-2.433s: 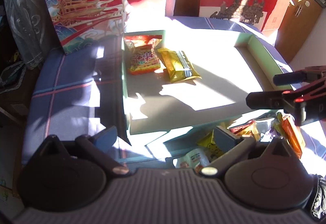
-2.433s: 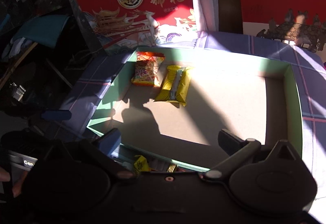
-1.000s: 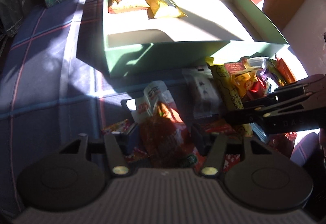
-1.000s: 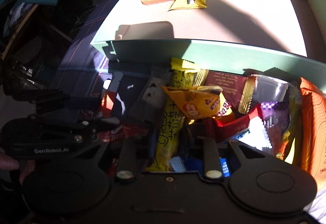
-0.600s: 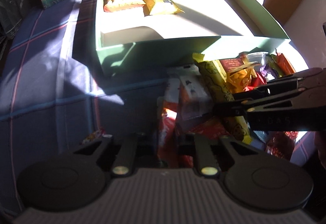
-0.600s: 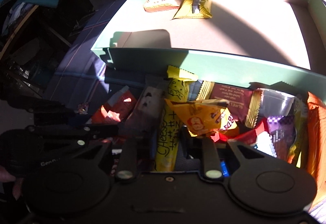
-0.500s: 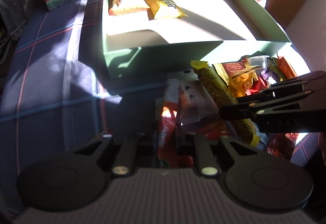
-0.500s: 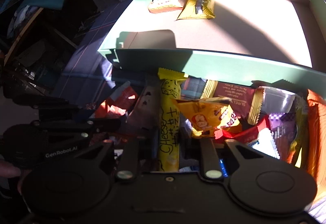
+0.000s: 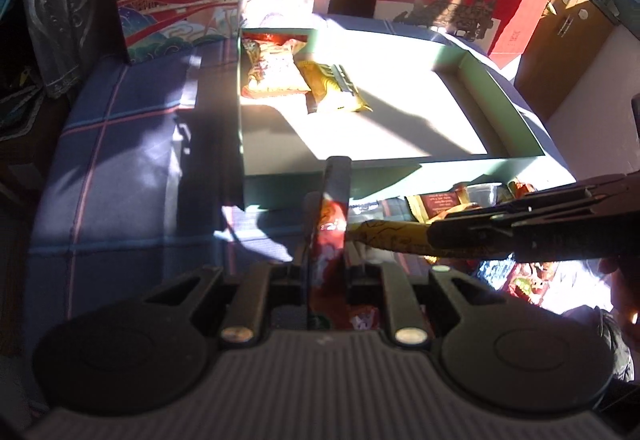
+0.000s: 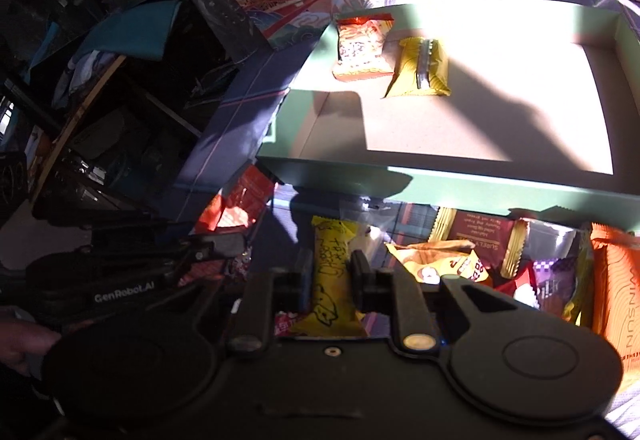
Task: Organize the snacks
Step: 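Lift both snacks into the green box beside the first packets and release, then grasp the small red candy packet with the left tool while the right tool grasps the red rainbow candy bag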
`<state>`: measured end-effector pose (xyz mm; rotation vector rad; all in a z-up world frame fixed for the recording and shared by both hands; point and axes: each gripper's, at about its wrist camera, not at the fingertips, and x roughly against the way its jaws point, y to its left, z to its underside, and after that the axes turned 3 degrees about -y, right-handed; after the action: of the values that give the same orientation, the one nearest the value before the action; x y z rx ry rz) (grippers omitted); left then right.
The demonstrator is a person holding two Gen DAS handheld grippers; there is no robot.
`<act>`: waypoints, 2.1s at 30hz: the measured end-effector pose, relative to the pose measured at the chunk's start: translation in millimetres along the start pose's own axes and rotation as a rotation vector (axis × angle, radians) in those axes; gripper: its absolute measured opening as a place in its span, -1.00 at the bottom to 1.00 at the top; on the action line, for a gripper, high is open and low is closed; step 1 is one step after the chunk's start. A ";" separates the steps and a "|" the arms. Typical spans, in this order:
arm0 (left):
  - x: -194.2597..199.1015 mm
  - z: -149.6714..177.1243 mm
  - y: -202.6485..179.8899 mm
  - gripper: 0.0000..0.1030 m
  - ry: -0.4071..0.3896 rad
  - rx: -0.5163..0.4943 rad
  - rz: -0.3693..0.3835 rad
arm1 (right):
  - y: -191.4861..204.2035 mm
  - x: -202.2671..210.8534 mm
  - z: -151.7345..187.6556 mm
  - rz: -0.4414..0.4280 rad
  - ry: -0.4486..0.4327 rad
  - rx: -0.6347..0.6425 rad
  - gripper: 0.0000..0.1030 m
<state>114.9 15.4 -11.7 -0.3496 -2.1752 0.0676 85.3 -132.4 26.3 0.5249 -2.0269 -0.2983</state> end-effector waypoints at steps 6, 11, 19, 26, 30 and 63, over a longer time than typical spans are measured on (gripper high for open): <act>-8.4 -34.4 -3.2 -0.70 -0.047 0.004 -0.007 | -3.7 2.7 -38.2 0.004 -0.054 -0.014 -0.85; -16.0 -21.3 2.5 -0.69 -0.013 0.016 -0.001 | -13.0 -15.1 -14.4 0.023 0.062 0.036 -0.84; -21.1 1.3 11.5 -0.69 0.025 0.036 0.002 | -10.1 -46.7 9.8 0.118 0.084 0.138 -0.27; -19.4 6.7 17.1 -0.68 0.025 0.048 0.013 | -18.8 -63.0 18.8 0.177 0.129 0.148 -0.34; -23.2 9.2 15.5 -0.68 0.030 0.057 0.023 | -13.5 -70.6 23.1 0.224 0.104 0.180 -0.60; -90.0 -99.1 22.7 0.90 -0.107 0.002 -0.117 | -46.4 -97.0 -133.6 0.068 -0.052 -0.155 0.74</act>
<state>249.2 4.6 -28.0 -0.2215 -2.2967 0.0234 254.3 -125.4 -2.4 0.3544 -2.0467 -0.4272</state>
